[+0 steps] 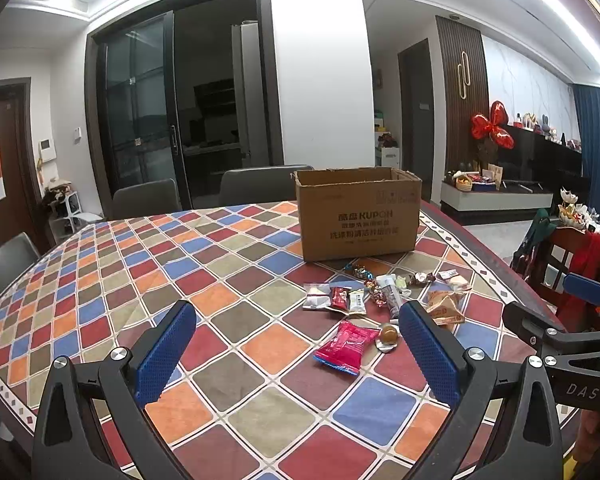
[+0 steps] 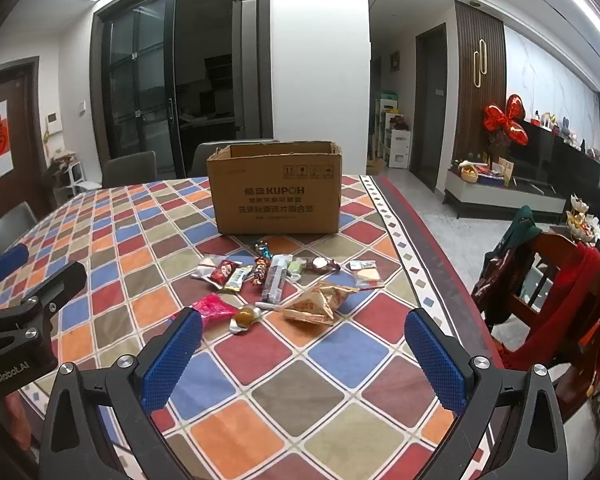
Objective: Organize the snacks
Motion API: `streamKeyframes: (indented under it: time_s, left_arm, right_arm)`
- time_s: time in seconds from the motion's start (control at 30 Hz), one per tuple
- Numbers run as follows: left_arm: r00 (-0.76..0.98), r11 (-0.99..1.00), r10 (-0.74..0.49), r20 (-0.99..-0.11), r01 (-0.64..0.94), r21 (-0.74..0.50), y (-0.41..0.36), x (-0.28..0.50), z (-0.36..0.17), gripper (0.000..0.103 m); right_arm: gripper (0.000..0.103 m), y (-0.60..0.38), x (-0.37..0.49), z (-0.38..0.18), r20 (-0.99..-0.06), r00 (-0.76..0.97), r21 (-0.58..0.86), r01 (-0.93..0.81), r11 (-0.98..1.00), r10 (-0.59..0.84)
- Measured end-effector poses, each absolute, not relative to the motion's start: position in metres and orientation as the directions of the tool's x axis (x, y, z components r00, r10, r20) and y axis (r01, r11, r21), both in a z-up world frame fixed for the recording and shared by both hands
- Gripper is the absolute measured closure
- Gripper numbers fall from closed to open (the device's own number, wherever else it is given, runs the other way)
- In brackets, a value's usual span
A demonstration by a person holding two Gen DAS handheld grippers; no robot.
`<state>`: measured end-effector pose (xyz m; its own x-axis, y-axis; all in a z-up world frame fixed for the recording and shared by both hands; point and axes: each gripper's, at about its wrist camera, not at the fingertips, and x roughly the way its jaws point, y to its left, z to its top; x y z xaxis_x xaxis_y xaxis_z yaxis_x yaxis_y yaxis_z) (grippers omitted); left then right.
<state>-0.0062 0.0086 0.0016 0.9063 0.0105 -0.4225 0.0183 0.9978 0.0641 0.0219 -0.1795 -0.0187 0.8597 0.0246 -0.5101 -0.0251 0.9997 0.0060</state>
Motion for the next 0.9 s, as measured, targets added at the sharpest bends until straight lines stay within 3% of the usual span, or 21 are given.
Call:
streamKeyframes:
  time_s: [0.9]
  left_arm:
    - [0.907, 0.998, 0.011, -0.422, 0.018, 0.063, 0.0083, -0.0069, 0.0012, 0.0]
  right_arm:
    - [0.001, -0.177, 0.022, -0.0189, -0.512, 0.858, 0.004, -0.03, 1.0, 0.028]
